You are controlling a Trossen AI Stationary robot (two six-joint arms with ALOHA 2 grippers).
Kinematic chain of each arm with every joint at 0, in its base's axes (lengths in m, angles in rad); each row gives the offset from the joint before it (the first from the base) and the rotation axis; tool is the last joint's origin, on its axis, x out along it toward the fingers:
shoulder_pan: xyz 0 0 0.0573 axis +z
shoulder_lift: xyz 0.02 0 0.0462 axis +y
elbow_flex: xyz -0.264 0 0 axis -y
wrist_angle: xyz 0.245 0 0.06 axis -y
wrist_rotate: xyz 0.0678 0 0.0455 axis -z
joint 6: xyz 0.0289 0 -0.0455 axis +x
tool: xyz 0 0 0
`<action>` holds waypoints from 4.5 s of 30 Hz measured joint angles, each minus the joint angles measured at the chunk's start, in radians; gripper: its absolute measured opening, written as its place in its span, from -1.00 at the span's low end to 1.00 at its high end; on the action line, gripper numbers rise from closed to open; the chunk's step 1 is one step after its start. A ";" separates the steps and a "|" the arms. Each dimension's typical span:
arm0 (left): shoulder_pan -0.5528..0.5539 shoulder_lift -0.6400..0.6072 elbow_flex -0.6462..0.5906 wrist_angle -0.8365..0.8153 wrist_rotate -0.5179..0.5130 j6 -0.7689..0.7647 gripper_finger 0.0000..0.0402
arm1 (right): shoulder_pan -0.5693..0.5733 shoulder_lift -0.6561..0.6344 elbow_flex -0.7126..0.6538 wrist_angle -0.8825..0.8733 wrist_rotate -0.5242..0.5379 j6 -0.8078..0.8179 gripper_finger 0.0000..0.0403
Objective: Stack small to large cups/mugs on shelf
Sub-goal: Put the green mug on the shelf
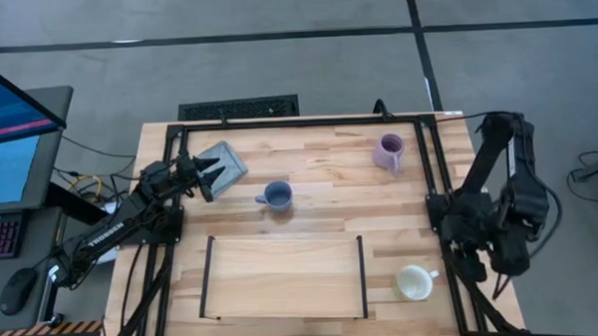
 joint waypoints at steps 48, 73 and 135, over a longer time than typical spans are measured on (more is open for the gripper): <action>0.000 0.000 -0.003 0.012 -0.052 0.000 -0.22 | -0.008 0.274 0.000 0.296 -0.007 0.039 -0.04; 0.000 0.000 -0.001 0.008 -0.052 0.000 -0.22 | -0.049 0.274 0.000 0.261 -0.205 -0.077 -0.04; 0.000 0.000 0.000 0.007 -0.052 -0.072 -0.22 | -0.098 0.473 0.001 0.113 -0.241 -0.206 -0.04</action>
